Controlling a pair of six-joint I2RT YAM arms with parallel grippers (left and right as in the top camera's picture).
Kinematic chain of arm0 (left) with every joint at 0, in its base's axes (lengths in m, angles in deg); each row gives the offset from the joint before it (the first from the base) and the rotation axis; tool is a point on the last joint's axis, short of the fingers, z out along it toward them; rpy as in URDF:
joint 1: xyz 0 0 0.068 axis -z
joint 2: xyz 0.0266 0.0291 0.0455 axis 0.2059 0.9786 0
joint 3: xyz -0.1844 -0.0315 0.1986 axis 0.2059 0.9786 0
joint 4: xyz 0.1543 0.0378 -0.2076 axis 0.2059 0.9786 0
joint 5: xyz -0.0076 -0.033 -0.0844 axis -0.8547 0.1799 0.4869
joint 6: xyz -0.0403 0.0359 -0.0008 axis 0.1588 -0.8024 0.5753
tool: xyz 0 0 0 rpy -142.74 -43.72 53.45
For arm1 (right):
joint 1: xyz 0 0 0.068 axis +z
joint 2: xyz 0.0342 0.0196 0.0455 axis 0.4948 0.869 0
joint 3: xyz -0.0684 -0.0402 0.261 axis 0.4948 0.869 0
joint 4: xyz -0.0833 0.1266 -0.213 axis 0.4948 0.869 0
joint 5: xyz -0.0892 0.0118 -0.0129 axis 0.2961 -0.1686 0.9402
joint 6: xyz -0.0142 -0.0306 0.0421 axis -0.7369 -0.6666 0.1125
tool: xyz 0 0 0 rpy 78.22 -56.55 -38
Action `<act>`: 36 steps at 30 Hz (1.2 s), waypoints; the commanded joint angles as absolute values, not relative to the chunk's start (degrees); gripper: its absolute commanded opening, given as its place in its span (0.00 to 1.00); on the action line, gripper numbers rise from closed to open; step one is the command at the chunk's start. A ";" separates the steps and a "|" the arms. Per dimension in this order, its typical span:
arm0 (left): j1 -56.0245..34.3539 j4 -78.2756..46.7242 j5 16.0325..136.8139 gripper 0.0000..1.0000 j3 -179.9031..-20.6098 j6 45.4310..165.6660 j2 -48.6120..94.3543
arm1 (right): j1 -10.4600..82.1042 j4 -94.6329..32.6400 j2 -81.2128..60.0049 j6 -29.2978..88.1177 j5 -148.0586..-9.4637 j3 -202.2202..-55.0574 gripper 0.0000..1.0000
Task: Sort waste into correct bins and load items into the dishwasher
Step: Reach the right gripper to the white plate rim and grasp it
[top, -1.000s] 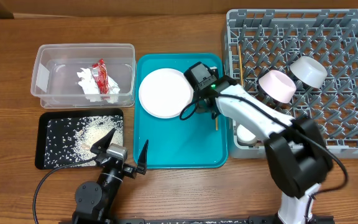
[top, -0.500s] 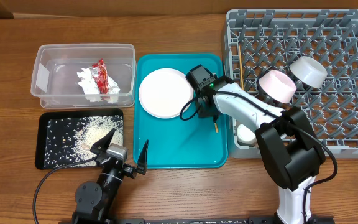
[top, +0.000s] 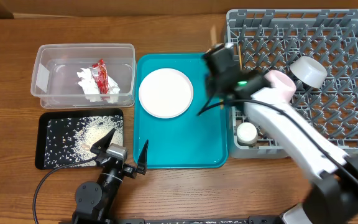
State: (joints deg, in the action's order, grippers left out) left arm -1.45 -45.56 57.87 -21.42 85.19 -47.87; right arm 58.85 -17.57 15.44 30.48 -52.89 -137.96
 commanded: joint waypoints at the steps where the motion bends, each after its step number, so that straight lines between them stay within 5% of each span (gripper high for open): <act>1: -1.80 -45.84 58.52 1.00 -20.96 84.69 -48.46 | 54.02 -19.64 16.18 25.72 -48.06 -137.92 0.04; 8: -1.80 -45.84 58.52 1.00 -20.96 84.69 -48.46 | 49.28 -20.54 22.15 21.17 -53.66 -135.86 0.05; 11: -1.80 -45.84 58.50 1.00 -20.96 84.69 -48.46 | 49.54 -19.31 21.62 21.04 -53.79 -136.52 0.32; 17: -1.80 -45.84 58.52 1.00 -20.96 84.69 -48.46 | 54.89 -16.54 15.96 23.57 -62.69 -140.43 0.47; 27: -1.80 -45.84 58.52 1.00 -20.96 84.69 -48.46 | 62.83 -20.32 22.85 50.13 -69.46 -140.23 0.50; 36: -1.80 -45.84 58.50 1.00 -20.96 84.69 -48.46 | 63.13 -23.31 36.49 58.09 -69.66 -140.23 0.50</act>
